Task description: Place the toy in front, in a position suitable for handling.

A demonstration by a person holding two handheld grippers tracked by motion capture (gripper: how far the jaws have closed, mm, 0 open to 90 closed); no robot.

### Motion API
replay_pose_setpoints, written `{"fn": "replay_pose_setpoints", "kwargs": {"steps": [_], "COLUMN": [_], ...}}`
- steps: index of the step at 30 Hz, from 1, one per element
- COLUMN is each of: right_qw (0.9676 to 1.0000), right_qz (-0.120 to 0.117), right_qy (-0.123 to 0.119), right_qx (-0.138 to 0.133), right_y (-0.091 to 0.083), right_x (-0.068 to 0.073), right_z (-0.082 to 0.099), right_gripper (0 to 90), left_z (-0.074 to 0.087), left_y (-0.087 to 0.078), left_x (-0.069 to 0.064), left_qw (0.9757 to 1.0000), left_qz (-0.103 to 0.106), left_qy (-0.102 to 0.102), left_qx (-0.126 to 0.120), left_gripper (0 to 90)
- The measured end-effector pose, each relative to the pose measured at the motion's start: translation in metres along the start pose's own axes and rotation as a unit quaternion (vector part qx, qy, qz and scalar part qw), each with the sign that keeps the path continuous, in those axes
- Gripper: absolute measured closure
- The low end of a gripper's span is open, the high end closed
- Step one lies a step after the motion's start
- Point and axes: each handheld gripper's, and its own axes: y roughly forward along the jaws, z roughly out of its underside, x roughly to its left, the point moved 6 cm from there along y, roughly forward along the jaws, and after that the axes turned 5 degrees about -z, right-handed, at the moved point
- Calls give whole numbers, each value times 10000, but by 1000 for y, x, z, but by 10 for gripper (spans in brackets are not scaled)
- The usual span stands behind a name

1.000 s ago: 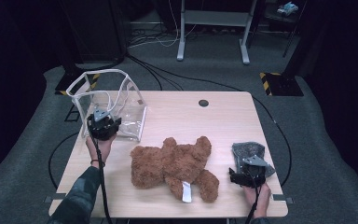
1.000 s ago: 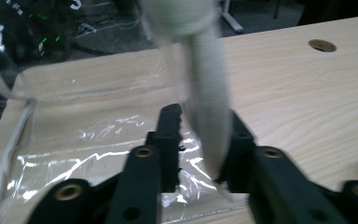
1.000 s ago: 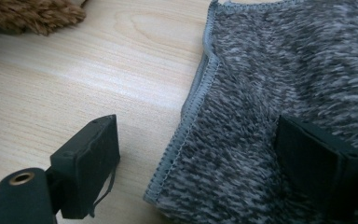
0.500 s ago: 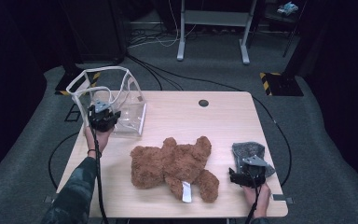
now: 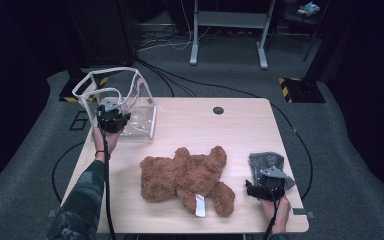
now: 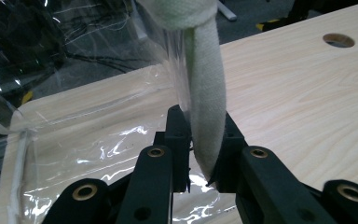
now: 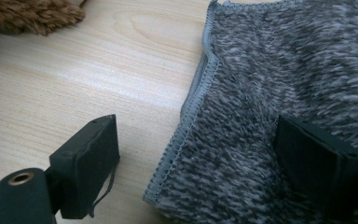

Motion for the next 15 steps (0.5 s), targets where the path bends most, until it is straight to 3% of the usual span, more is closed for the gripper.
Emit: {"fn": "replay_pose_setpoints", "kwargs": {"steps": [15], "right_qw": [10000], "right_qz": [-7], "right_qy": [8], "right_qx": [-4], "right_y": [0], "right_x": [-1], "right_z": [0], "right_gripper": [137], "left_z": [-10], "left_y": [15], "left_x": [4], "left_qw": [9997], "left_qz": [-42], "left_qy": [-16], "left_qx": [243], "left_gripper": [790]}}
